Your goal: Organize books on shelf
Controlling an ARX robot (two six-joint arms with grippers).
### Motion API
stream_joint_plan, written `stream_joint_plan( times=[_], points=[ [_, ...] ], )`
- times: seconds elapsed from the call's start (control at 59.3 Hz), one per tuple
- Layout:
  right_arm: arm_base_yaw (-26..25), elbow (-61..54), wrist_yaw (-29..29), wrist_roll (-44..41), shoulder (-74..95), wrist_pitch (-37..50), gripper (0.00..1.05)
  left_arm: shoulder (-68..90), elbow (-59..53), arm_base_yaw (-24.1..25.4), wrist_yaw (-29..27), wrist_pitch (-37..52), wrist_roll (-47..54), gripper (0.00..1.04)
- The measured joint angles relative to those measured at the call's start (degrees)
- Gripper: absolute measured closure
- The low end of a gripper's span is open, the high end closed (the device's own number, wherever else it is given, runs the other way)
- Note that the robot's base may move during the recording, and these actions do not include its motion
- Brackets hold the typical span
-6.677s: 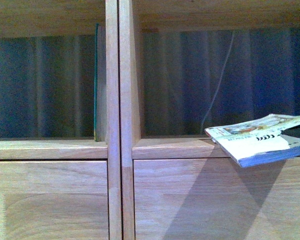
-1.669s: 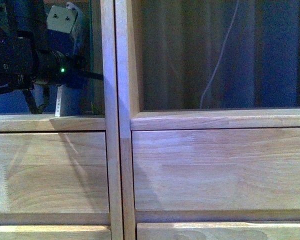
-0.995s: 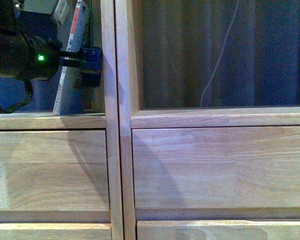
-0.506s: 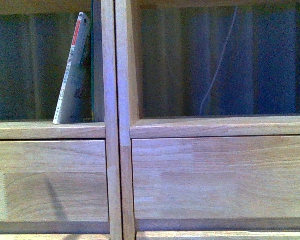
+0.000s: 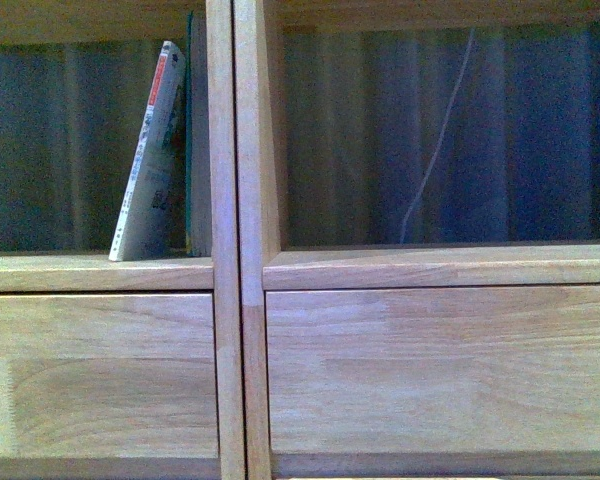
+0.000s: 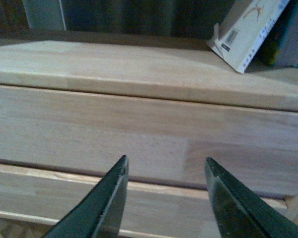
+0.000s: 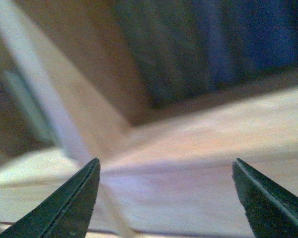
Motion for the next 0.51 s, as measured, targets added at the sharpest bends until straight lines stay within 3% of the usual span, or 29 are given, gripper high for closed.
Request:
stream_joint_plan(
  times=[0.219, 0.371, 0.506],
  points=[
    [-0.6, -8.0, 0.0, -8.0, -5.0, 1.6, 0.77, -5.3, -8.7, -2.9, -1.6, 3.3, 0.2, 1.03],
    [-0.6, -12.2, 0.0, -8.9, -8.0, 2.8, 1.01, -8.7, -13.2, -3.0, -1.4, 4.3, 0.4, 1.02],
    [-0.7, -15.1, 0.0, -9.4, -10.2, 3.2, 1.02, -11.5, -16.3, -3.0, -1.5, 4.5, 0.4, 1.02]
  ],
)
